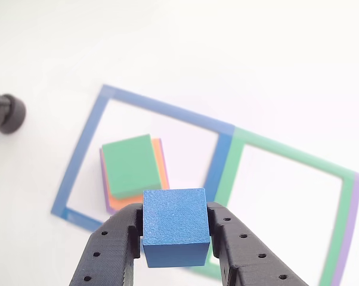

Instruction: Tower of hanoi

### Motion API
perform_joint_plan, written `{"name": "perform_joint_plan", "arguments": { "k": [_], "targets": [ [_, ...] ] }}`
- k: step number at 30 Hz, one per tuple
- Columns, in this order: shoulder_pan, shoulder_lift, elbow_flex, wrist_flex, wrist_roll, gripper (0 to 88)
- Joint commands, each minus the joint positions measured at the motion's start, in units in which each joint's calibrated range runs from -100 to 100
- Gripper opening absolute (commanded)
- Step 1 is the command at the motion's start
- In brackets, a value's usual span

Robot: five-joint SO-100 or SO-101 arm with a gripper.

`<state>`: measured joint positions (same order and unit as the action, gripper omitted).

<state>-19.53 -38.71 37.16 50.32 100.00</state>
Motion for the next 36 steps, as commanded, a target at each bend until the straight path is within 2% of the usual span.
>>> {"name": "perform_joint_plan", "arguments": {
  "k": [1, 8, 16, 36],
  "targets": [
    [-0.64, -1.76, 9.86, -19.2, 0.0, 1.1],
    [-2.63, 3.53, 16.68, -36.93, 0.0, 1.1],
    [-3.62, 10.9, 21.04, -52.22, 0.0, 1.1],
    [-4.84, 17.15, 28.58, -67.28, 0.0, 1.1]
  ]
}}
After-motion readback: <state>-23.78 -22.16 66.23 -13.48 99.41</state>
